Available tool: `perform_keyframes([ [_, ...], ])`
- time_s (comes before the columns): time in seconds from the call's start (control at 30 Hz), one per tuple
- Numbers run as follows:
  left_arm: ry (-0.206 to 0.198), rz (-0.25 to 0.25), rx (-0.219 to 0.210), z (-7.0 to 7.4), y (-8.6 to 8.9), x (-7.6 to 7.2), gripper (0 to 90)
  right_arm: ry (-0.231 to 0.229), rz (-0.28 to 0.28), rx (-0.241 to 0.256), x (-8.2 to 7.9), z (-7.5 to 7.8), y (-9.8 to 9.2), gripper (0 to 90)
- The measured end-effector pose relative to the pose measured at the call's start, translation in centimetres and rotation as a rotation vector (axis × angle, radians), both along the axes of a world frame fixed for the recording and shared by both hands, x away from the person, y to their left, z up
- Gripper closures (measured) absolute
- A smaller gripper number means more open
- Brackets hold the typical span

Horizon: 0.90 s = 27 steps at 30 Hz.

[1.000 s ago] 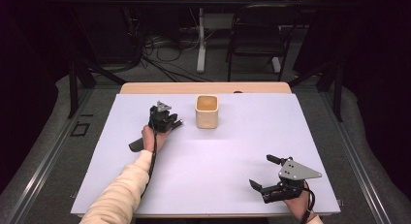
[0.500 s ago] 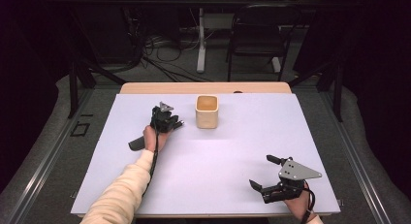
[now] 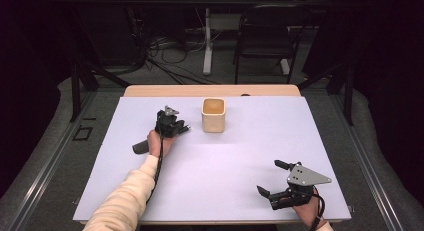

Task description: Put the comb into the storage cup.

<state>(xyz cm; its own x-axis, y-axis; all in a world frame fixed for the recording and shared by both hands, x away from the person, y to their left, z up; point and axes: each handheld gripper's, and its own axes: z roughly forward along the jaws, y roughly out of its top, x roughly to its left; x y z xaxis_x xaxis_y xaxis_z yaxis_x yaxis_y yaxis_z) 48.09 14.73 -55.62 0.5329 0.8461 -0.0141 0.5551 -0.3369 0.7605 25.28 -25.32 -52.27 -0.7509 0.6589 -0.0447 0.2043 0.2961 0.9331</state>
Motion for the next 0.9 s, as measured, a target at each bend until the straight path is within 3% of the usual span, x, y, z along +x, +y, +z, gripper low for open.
perform_keyframes([
  [0.37,0.008,-0.009,0.002,0.1,0.1,-0.4,90.0,0.001,0.006,0.001,0.0,0.0,0.1,0.0],
  [0.9,0.052,-0.061,0.023,0.1,-0.1,-1.3,90.0,0.006,0.011,-0.003,0.1,-0.1,0.1,0.0],
])
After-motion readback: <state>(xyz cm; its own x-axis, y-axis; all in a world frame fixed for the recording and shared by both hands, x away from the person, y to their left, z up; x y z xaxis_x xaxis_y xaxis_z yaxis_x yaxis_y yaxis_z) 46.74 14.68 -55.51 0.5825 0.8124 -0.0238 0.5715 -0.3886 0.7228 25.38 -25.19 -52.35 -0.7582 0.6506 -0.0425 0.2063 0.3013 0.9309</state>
